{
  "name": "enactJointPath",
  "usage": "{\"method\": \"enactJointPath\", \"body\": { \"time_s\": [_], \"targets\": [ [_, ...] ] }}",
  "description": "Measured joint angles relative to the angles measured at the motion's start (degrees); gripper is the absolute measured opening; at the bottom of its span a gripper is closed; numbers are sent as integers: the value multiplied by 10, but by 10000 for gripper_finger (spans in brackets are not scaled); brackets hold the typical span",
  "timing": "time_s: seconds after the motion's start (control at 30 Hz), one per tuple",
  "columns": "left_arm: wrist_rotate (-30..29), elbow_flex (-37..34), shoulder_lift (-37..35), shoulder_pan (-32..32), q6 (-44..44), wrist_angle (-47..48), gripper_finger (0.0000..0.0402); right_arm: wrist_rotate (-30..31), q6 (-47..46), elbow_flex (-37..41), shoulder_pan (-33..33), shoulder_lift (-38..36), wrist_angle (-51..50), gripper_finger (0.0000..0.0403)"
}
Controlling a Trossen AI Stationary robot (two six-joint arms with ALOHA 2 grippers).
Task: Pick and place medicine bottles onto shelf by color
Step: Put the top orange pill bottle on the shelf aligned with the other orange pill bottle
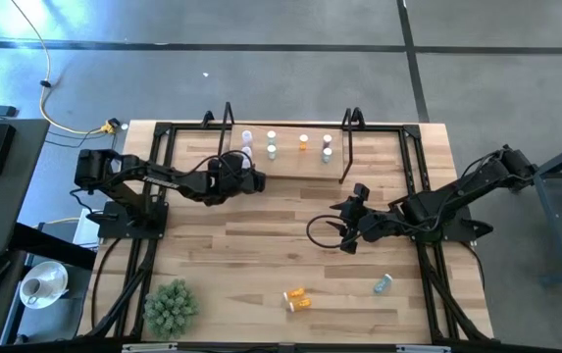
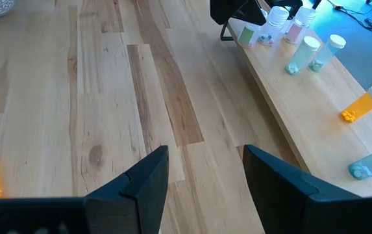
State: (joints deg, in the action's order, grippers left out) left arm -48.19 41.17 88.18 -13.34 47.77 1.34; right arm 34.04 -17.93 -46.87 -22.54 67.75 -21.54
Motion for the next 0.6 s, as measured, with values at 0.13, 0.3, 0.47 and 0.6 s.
{"method": "enactJointPath", "body": {
  "time_s": [0.13, 0.3, 0.47, 0.6],
  "targets": [
    [-4, 0, 0, 0, 0, -1, 209, 0, 0, 0, 0, 0, 0, 188],
    [-14, 0, 0, 0, -19, -17, 209, 0, 0, 0, 0, 0, 0, 188],
    [-30, 0, 0, 5, -38, -43, 209, 0, 0, 0, 0, 0, 0, 188],
    [-48, 0, 0, 9, -45, -46, 209, 0, 0, 0, 0, 0, 0, 188]
  ]
}}
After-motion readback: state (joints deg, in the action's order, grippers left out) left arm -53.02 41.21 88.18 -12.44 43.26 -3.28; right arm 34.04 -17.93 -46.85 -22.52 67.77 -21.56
